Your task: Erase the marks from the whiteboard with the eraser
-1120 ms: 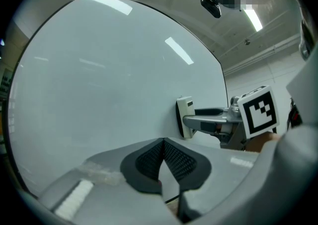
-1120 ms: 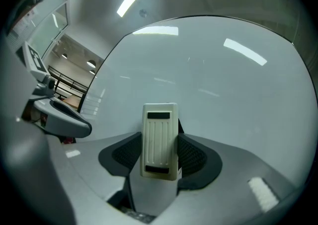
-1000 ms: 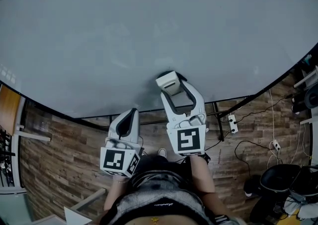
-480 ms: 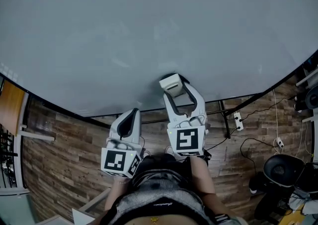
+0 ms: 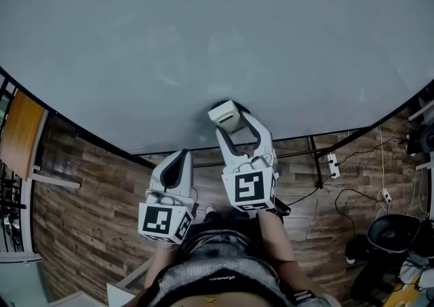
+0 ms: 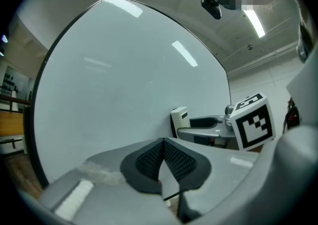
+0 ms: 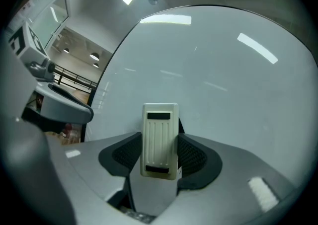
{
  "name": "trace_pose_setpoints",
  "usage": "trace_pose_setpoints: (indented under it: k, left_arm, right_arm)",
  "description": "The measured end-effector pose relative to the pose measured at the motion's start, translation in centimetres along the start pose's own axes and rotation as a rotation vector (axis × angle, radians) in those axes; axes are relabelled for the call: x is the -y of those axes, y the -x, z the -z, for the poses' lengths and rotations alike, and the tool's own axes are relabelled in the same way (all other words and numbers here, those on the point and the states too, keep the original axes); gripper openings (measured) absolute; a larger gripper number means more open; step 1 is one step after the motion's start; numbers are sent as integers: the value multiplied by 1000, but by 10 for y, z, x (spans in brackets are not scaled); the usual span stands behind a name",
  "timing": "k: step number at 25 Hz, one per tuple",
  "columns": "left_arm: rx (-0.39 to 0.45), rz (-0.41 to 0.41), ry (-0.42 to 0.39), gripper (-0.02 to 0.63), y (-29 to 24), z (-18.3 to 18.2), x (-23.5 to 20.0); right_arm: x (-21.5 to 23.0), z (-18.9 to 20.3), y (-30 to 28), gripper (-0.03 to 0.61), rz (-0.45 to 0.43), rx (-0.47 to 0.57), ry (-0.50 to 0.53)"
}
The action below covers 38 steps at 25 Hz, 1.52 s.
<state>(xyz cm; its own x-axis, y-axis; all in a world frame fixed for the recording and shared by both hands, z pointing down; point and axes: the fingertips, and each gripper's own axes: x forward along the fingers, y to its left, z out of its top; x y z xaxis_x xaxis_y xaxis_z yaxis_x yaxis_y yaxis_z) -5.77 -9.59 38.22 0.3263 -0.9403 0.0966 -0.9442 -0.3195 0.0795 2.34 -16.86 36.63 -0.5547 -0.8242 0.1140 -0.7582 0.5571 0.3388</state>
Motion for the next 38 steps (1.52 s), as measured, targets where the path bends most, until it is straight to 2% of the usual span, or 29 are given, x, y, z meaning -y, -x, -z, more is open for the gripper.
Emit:
trace_pose_setpoints:
  k: [4, 7, 11, 18, 28, 35, 38]
  left_arm:
    - [2, -16, -6, 5, 31, -5, -36]
    - [-1, -23, -6, 5, 35, 1, -40]
    - [-3, -43, 1, 5, 60, 6, -77]
    - [-3, -78, -7, 5, 74, 9, -93]
    - [2, -82, -14, 5, 75, 14, -100]
    - [11, -64, -3, 5, 43, 10, -58]
    - [7, -46, -4, 5, 26, 9, -34]
  right_arm:
    - [-45, -23, -15, 232, -33, -1, -2]
    - [-54, -24, -20, 232, -49, 13, 4]
    - [-100, -38, -39, 232, -87, 18, 18]
    - [-121, -42, -47, 232, -106, 36, 12]
    - [-111, -38, -45, 232, -53, 38, 53]
    - [-45, -24, -14, 232, -1, 12, 108]
    - [-19, -17, -2, 232, -3, 11, 96]
